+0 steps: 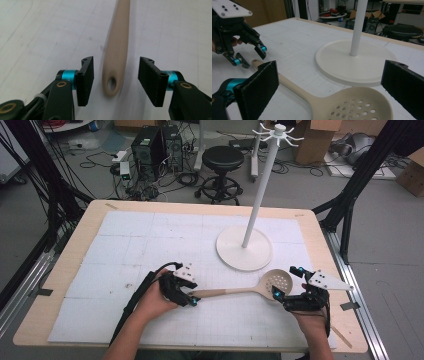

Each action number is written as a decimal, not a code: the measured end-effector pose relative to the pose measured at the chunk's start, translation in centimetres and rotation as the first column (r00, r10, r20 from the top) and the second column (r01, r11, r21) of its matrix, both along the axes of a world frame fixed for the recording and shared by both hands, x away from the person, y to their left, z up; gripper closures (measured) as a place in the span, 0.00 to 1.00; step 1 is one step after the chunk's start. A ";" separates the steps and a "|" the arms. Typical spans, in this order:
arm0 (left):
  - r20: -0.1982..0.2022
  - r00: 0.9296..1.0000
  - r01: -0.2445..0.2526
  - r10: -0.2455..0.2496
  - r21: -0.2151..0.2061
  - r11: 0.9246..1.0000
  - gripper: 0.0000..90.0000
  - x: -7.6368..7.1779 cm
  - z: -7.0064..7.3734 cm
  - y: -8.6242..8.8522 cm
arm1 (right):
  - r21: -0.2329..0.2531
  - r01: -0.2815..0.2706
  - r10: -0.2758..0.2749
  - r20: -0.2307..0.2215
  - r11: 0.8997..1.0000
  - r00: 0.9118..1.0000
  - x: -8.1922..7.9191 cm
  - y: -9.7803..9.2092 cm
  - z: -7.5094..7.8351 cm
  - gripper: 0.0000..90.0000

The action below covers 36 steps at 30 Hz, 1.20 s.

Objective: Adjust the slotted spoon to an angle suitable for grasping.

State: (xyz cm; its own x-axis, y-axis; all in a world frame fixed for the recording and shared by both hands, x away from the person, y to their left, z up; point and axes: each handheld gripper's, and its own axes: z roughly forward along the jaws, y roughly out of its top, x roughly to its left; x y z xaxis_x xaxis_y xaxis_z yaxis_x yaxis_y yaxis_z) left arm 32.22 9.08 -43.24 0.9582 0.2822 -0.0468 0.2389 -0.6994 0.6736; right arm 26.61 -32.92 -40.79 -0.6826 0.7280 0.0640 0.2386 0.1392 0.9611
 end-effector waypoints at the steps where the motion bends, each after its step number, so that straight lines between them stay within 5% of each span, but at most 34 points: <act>1: 0.002 1.000 -0.016 0.016 -0.004 1.000 0.53 0.0 -0.2 0.5 | -0.002 -0.001 0.001 0.003 1.000 1.000 0.0 0.0 0.0 0.00; 4: -0.029 0.999 -0.033 0.032 -0.018 0.999 0.62 0.1 -0.6 1.3 | -0.008 -0.004 0.004 -0.002 1.000 1.000 0.1 0.2 -0.1 0.00; 10: -0.013 1.000 -0.004 0.004 -0.017 1.000 0.75 0.3 -0.5 0.1 | -0.024 -0.025 0.025 -0.004 0.999 1.000 0.4 0.9 -0.2 0.00; 14: 0.003 1.000 -0.006 0.006 -0.027 1.000 0.76 0.6 -0.6 -0.4 | -0.025 -0.031 0.031 -0.006 0.999 1.000 0.4 1.1 -0.2 0.00; 21: 0.011 1.000 -0.028 0.029 -0.058 0.998 0.74 1.5 -0.9 -1.9 | -0.036 -0.043 0.043 -0.006 0.998 0.999 0.5 1.6 -0.2 0.00; 28: 0.030 0.997 -0.069 0.072 -0.084 0.994 0.53 1.4 -0.4 -1.6 | -0.030 -0.040 0.040 -0.003 0.999 0.999 0.4 1.3 -0.1 0.00; 31: 0.042 0.995 -0.086 0.093 -0.161 0.983 0.46 0.8 0.5 0.1 | -0.029 -0.043 0.043 0.002 0.999 0.999 0.4 1.3 0.0 0.00; 32: 0.045 0.993 -0.100 0.113 -0.224 0.969 0.44 0.4 1.0 1.5 | -0.027 -0.044 0.044 0.000 0.999 0.999 0.4 1.4 0.0 0.00; 34: 0.052 0.993 -0.093 0.110 -0.253 0.963 0.42 0.2 1.3 2.3 | -0.028 -0.045 0.045 -0.002 0.999 0.999 0.4 1.4 0.0 0.00; 36: 0.054 0.994 -0.070 0.093 -0.333 0.940 0.39 -0.2 1.8 3.7 | -0.031 -0.049 0.049 0.000 0.998 0.999 0.4 1.5 0.0 0.00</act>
